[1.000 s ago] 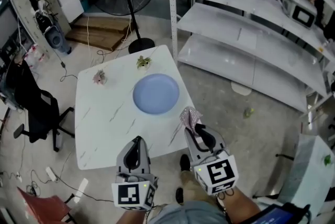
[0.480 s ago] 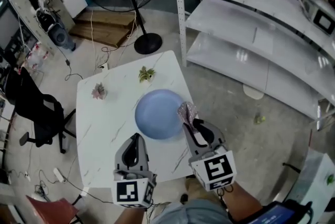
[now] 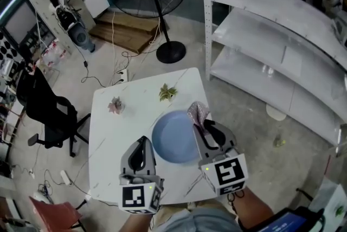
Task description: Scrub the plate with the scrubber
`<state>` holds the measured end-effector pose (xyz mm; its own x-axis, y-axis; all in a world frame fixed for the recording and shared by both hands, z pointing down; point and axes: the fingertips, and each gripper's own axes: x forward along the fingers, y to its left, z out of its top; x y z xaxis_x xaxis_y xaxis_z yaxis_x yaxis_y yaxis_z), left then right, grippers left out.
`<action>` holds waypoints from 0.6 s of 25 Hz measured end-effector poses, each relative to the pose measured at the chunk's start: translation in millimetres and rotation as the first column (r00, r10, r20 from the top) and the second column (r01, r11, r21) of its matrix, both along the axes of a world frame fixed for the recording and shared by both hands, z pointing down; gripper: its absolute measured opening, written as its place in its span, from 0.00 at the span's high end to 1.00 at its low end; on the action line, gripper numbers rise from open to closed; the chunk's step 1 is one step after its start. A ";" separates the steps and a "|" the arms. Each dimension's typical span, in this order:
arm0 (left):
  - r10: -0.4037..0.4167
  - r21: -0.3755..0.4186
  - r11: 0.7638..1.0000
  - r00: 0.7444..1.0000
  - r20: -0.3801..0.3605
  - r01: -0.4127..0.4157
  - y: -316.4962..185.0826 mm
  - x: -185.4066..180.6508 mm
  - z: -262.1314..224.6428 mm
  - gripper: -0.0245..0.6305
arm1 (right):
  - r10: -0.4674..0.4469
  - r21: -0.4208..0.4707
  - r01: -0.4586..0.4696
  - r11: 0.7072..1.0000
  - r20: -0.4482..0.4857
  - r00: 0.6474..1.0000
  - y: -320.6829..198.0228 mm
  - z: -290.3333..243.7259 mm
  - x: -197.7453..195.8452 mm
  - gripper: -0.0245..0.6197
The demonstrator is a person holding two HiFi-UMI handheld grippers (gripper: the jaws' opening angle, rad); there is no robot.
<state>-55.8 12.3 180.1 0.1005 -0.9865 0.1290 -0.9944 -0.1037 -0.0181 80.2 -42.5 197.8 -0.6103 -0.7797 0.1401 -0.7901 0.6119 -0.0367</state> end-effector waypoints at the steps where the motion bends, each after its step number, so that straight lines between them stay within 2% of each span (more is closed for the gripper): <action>1: -0.006 -0.003 1.000 1.000 -0.001 0.006 -3.2 -2.5 1.6 0.95 | -0.005 -0.003 0.005 1.000 -0.002 1.000 -3.8 1.1 -2.0 0.83; 7: -0.027 -0.057 0.998 0.999 -0.032 0.025 -19.8 -21.6 29.2 0.95 | -0.022 -0.048 0.019 0.999 -0.049 0.999 -20.5 22.6 -16.8 0.83; 11: -0.022 -0.095 0.995 0.998 -0.057 0.017 -31.8 -34.9 58.8 0.95 | -0.033 -0.108 0.023 0.994 -0.098 0.995 -31.0 51.0 -30.8 0.83; 15: -0.010 -0.179 0.984 0.997 -0.074 -0.004 -42.3 -45.5 97.5 0.95 | -0.066 -0.191 0.033 0.981 -0.168 0.984 -38.9 88.5 -44.8 0.83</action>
<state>-101.3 -30.0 277.6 0.1136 -0.9485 0.2957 -0.9926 -0.0958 0.0742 35.4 -81.4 286.2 -0.6011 -0.6993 0.3869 -0.7636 0.6454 -0.0199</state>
